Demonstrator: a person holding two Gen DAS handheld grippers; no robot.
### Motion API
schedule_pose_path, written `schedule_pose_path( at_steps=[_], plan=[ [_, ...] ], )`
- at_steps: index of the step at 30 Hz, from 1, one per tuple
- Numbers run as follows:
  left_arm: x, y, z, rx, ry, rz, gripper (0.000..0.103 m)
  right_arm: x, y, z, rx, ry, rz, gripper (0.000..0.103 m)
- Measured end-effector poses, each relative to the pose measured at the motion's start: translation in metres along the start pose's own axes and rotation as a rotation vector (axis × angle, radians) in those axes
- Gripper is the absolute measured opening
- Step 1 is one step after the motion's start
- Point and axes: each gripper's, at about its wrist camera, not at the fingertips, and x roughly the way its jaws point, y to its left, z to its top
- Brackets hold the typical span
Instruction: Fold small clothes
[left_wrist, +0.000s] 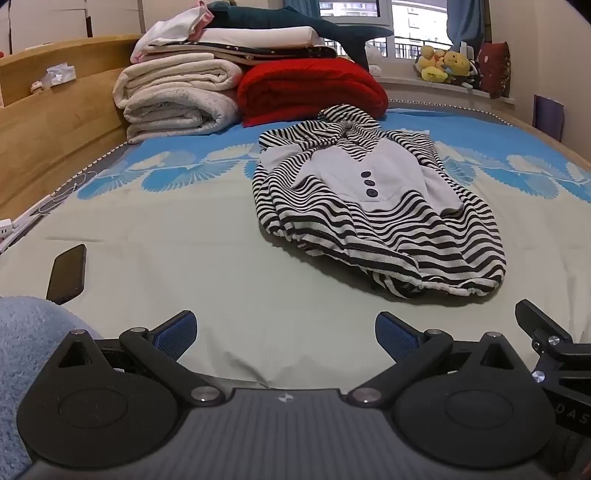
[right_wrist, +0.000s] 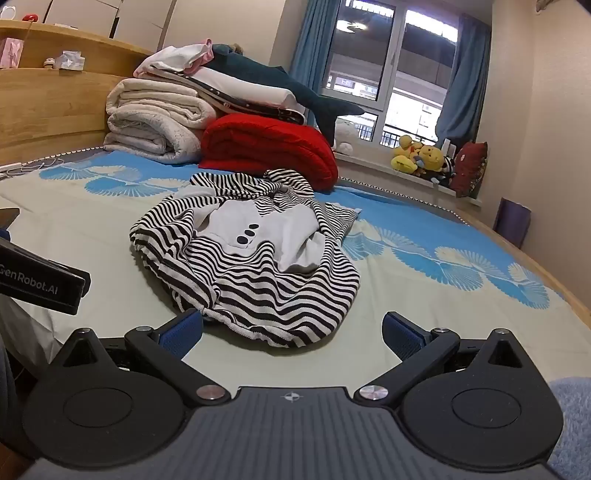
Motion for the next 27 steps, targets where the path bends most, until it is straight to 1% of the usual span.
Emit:
schedule_pose_path(
  at_steps=[3,5,10,27],
  plan=[
    [-0.0007,0.0007,-0.0016,0.0,-0.004,0.002,0.103,-0.0005,-0.0002,0.0001,0.0,0.0,-0.001,0.102],
    [-0.0002,-0.0018,-0.0022,0.02,-0.005,0.006,0.103,-0.0006,0.0,0.0001,-0.004,0.002,-0.003,0.102],
    [-0.0016,0.0035,-0.0013,0.002,-0.001,-0.005,0.103,-0.001,0.0,0.0,-0.005,0.001,-0.002,0.102],
    [0.0018,0.0009,-0.0017,0.011,0.006,0.008,0.103,-0.0013,0.0001,-0.0006,-0.008,-0.003,-0.004,0.102]
  ],
)
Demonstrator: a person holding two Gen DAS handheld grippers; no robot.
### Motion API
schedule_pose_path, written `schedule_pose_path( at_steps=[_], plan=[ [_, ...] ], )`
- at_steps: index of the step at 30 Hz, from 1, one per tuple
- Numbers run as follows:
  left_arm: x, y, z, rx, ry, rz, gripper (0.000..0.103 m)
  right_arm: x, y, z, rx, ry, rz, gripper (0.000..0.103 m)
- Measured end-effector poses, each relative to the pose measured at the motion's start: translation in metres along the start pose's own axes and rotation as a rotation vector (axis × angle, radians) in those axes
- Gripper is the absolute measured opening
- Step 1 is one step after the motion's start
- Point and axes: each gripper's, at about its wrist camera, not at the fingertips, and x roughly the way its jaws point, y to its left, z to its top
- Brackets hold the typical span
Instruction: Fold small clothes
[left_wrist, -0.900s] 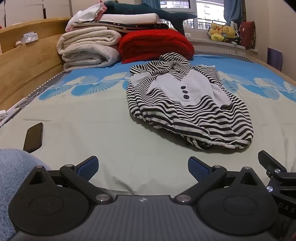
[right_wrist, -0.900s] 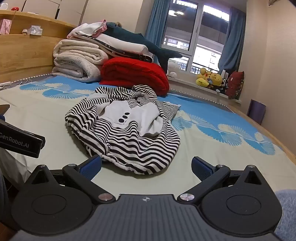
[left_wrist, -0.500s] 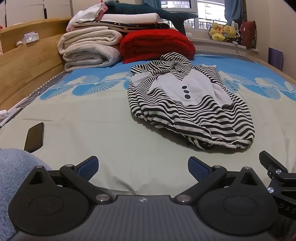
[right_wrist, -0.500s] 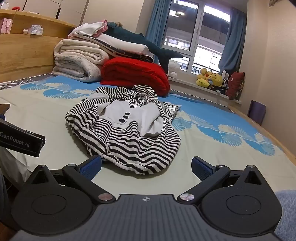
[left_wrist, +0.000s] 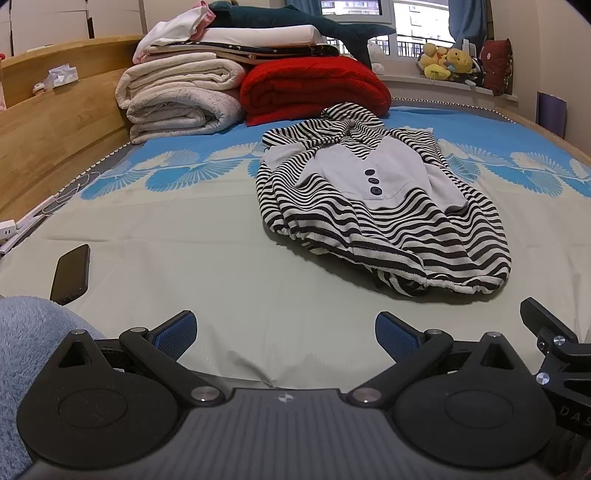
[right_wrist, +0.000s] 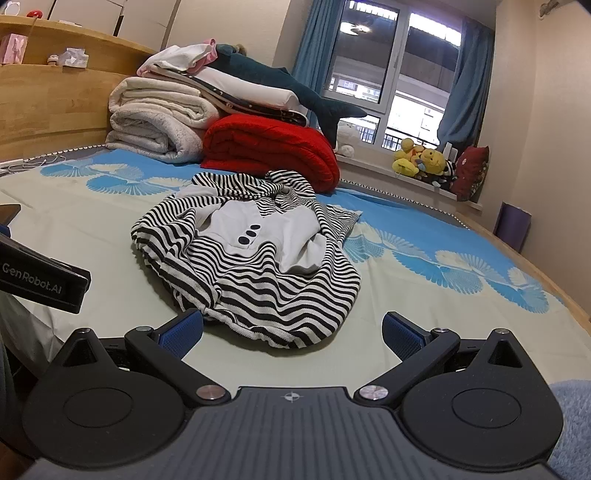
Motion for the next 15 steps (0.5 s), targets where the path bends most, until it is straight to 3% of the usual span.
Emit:
schedule_pose_path(
  at_steps=[15],
  plan=[
    [0.0011,-0.0025,0.001,0.003,0.001,0.005,0.103,-0.0007,0.0013,-0.0002,-0.003,0.001,-0.001,0.102]
  ],
)
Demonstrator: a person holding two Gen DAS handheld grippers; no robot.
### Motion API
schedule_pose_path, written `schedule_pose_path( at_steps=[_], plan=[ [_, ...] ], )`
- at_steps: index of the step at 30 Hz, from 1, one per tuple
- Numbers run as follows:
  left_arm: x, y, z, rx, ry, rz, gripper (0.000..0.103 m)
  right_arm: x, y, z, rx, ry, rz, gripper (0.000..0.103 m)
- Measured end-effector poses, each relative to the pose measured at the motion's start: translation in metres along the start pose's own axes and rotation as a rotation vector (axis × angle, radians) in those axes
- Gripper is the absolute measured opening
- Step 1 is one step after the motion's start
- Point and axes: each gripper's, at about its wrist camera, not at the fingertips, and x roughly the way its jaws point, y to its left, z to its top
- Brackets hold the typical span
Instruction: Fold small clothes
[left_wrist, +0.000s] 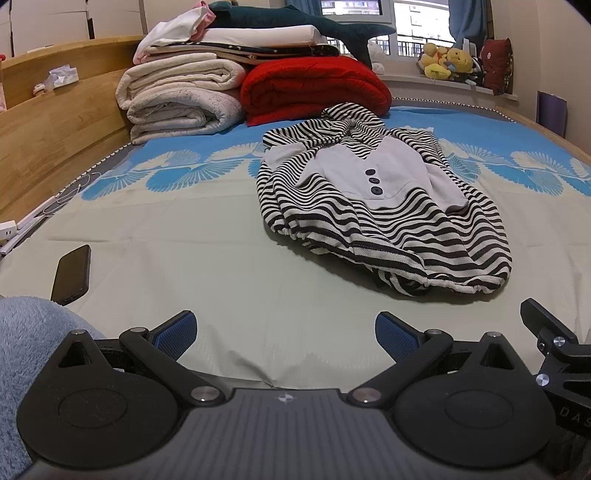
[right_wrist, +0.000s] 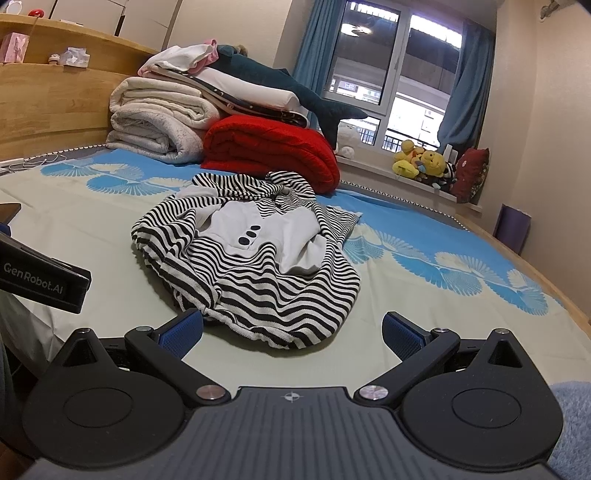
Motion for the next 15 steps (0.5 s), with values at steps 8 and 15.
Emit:
schedule_pose_path(
  at_steps=[8,15],
  plan=[
    [0.0001,0.0004,0.0003,0.0,0.0,-0.001,0.103,0.0003,0.0006,0.0,-0.003,-0.002,-0.001,0.102],
    [0.0001,0.0004,0.0003,0.0,0.0,0.0,0.103,-0.0004,0.0014,0.0015,-0.005,-0.003,-0.002,0.102]
  ],
)
